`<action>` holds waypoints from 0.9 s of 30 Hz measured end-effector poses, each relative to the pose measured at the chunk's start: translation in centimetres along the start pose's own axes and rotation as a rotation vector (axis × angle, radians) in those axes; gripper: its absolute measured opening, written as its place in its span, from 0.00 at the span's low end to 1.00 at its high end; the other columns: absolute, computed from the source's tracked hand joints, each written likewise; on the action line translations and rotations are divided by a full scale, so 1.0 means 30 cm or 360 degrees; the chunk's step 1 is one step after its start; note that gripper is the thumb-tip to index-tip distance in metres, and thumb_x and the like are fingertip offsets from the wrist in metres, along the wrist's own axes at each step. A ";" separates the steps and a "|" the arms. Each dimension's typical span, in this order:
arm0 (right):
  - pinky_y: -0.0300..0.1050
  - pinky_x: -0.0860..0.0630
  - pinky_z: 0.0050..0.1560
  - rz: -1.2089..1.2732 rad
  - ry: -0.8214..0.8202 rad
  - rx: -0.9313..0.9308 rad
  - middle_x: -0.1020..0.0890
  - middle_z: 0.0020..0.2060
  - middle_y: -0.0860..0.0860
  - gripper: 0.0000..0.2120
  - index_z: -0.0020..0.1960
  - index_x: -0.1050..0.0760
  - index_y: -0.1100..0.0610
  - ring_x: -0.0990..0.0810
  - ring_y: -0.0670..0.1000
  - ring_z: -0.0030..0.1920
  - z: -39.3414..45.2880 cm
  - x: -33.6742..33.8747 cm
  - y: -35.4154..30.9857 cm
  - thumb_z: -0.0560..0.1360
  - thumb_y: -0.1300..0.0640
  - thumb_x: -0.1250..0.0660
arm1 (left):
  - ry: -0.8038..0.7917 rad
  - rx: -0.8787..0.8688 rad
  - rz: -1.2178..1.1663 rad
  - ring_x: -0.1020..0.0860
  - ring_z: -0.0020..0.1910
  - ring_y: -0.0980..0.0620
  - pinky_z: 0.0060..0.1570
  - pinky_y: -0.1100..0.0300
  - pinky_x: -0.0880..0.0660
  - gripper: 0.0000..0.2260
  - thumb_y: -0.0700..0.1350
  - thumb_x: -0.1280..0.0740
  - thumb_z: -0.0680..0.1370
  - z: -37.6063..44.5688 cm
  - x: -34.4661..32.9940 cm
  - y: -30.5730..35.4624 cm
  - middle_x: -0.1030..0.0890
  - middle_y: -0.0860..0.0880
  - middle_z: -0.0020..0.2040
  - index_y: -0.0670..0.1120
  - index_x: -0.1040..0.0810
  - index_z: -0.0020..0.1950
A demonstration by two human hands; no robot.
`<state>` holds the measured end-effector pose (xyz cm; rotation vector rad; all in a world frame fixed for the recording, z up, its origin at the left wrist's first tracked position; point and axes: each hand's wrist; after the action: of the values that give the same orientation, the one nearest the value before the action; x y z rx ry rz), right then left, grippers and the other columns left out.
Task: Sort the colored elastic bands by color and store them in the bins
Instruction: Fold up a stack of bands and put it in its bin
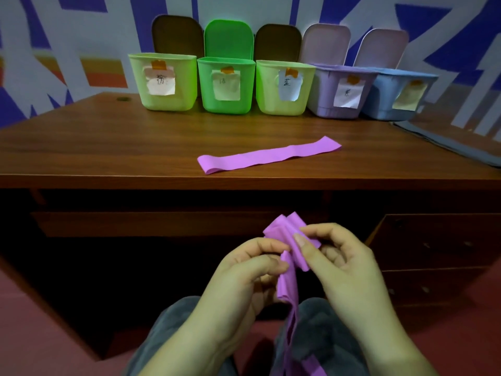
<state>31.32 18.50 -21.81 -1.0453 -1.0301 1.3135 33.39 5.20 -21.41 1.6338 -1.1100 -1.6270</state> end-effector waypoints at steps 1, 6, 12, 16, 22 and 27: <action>0.32 0.25 0.36 0.0001 -0.0035 -0.0001 0.16 0.41 0.48 0.09 0.48 0.23 0.51 0.18 0.45 0.35 -0.004 -0.005 -0.003 0.70 0.59 0.28 | -0.0002 -0.0014 -0.0007 0.28 0.31 0.51 0.28 0.63 0.29 0.09 0.35 0.34 0.59 -0.001 0.002 0.001 0.24 0.44 0.34 0.46 0.18 0.33; 0.32 0.25 0.47 -0.0293 -0.0187 0.0140 0.26 0.60 0.39 0.01 0.44 0.23 0.43 0.19 0.41 0.49 -0.008 -0.023 0.001 0.73 0.48 0.33 | 0.0007 -0.0031 -0.0018 0.28 0.32 0.50 0.30 0.63 0.28 0.09 0.35 0.34 0.60 -0.009 0.011 0.005 0.24 0.41 0.36 0.46 0.18 0.35; 0.26 0.29 0.50 -0.0294 -0.0275 0.0134 0.20 0.54 0.42 0.12 0.44 0.18 0.50 0.22 0.35 0.53 -0.009 -0.021 0.004 0.74 0.44 0.35 | 0.0103 -0.0017 -0.0049 0.26 0.31 0.50 0.28 0.62 0.26 0.12 0.35 0.34 0.60 -0.010 0.032 -0.001 0.23 0.40 0.37 0.44 0.15 0.39; 0.34 0.23 0.43 -0.0385 -0.0352 0.0112 0.16 0.42 0.42 0.08 0.42 0.19 0.46 0.17 0.41 0.42 -0.004 -0.023 -0.003 0.75 0.54 0.36 | 0.0063 -0.0014 0.0026 0.24 0.33 0.51 0.33 0.62 0.26 0.13 0.36 0.34 0.61 -0.006 0.047 -0.007 0.21 0.42 0.37 0.46 0.15 0.41; 0.52 0.28 0.53 -0.1525 -0.0002 0.0564 0.18 0.47 0.43 0.12 0.44 0.21 0.48 0.22 0.52 0.47 0.076 0.012 0.036 0.76 0.47 0.42 | 0.0191 -0.0009 0.0040 0.26 0.31 0.52 0.32 0.61 0.27 0.17 0.36 0.32 0.61 -0.011 0.051 -0.006 0.21 0.44 0.35 0.44 0.19 0.49; 0.54 0.41 0.68 -0.1654 -0.0042 0.0374 0.20 0.55 0.45 0.11 0.45 0.18 0.48 0.28 0.54 0.62 0.148 0.039 0.018 0.75 0.48 0.38 | 0.0481 0.0038 -0.0114 0.25 0.27 0.54 0.26 0.63 0.25 0.13 0.29 0.35 0.72 -0.011 0.059 0.005 0.22 0.45 0.33 0.41 0.25 0.54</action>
<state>26.89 19.69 -21.34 -0.2065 -1.1578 0.5564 33.54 3.54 -22.15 1.8792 -0.9279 -1.3553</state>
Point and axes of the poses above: each hand's wrist, its own z-axis towards the middle knuckle, its own x-axis out of the back of the hand, y = z × x
